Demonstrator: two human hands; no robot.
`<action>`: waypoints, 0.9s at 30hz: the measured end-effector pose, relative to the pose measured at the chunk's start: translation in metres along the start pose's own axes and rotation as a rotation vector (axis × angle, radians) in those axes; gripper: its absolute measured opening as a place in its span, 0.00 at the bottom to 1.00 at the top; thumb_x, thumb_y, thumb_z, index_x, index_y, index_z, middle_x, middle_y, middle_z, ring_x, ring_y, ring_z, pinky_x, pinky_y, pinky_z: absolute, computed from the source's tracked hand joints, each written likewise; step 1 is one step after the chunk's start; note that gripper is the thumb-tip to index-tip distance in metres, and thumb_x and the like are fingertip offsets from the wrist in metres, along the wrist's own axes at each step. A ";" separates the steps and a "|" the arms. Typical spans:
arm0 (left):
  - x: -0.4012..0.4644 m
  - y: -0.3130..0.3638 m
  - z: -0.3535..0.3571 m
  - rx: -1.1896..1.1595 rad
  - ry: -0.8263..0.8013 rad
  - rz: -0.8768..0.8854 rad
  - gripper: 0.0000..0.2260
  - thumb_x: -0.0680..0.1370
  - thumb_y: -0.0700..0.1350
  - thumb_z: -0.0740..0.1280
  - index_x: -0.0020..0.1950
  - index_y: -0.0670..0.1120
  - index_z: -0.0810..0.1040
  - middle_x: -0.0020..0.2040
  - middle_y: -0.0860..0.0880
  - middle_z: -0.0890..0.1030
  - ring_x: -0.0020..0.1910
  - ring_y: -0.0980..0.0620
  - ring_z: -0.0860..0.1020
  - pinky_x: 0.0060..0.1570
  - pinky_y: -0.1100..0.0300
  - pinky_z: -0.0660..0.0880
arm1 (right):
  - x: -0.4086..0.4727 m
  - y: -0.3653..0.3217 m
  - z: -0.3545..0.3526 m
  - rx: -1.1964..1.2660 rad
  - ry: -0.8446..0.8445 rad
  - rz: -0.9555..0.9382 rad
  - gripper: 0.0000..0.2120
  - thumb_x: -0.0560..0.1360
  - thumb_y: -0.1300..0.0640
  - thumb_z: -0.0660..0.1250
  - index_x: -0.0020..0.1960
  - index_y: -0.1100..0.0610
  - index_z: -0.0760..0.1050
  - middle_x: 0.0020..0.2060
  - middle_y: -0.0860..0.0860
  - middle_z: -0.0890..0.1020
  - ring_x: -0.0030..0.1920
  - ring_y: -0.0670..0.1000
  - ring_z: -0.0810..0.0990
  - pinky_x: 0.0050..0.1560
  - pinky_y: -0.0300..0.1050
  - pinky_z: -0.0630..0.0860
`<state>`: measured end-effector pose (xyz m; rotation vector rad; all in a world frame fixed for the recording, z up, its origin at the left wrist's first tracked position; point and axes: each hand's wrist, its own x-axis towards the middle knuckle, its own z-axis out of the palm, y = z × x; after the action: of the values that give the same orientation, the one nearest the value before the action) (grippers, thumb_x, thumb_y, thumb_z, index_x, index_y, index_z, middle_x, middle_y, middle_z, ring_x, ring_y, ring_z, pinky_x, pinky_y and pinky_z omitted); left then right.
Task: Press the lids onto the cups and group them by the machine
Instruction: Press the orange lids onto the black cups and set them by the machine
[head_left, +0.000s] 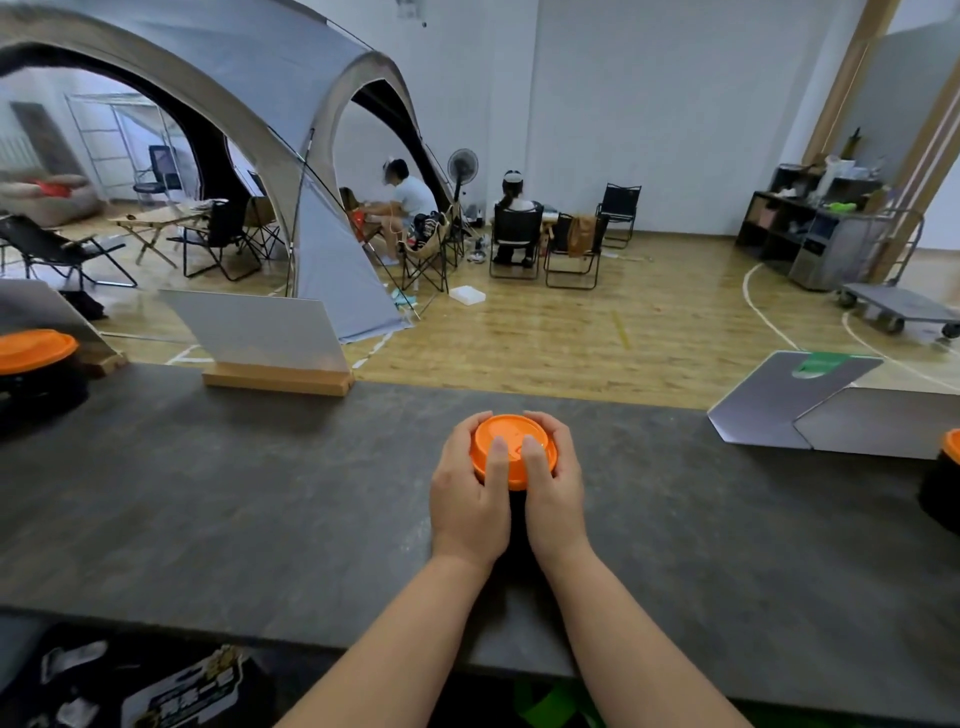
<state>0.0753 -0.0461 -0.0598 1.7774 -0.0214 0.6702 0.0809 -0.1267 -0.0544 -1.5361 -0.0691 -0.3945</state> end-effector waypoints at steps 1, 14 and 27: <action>0.000 0.000 0.000 0.009 -0.007 -0.004 0.24 0.74 0.64 0.54 0.63 0.53 0.75 0.55 0.57 0.79 0.52 0.69 0.75 0.48 0.76 0.69 | 0.000 -0.001 0.000 0.003 -0.003 0.010 0.21 0.66 0.38 0.60 0.56 0.44 0.75 0.52 0.45 0.81 0.52 0.45 0.80 0.52 0.43 0.78; 0.000 -0.001 0.003 0.004 0.027 -0.015 0.21 0.81 0.54 0.47 0.63 0.49 0.75 0.54 0.55 0.78 0.52 0.65 0.76 0.48 0.77 0.68 | -0.002 -0.003 0.006 0.064 0.083 0.009 0.18 0.77 0.44 0.52 0.55 0.49 0.75 0.50 0.46 0.81 0.49 0.41 0.80 0.47 0.34 0.76; 0.003 -0.004 -0.001 -0.071 0.111 -0.023 0.13 0.75 0.43 0.54 0.53 0.50 0.76 0.49 0.52 0.77 0.50 0.59 0.75 0.48 0.68 0.70 | 0.007 -0.001 0.001 0.188 0.203 0.068 0.15 0.84 0.58 0.55 0.49 0.55 0.80 0.45 0.54 0.85 0.46 0.52 0.83 0.48 0.45 0.77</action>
<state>0.0794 -0.0431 -0.0622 1.6679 0.0504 0.7417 0.0869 -0.1273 -0.0511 -1.3027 0.1021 -0.4746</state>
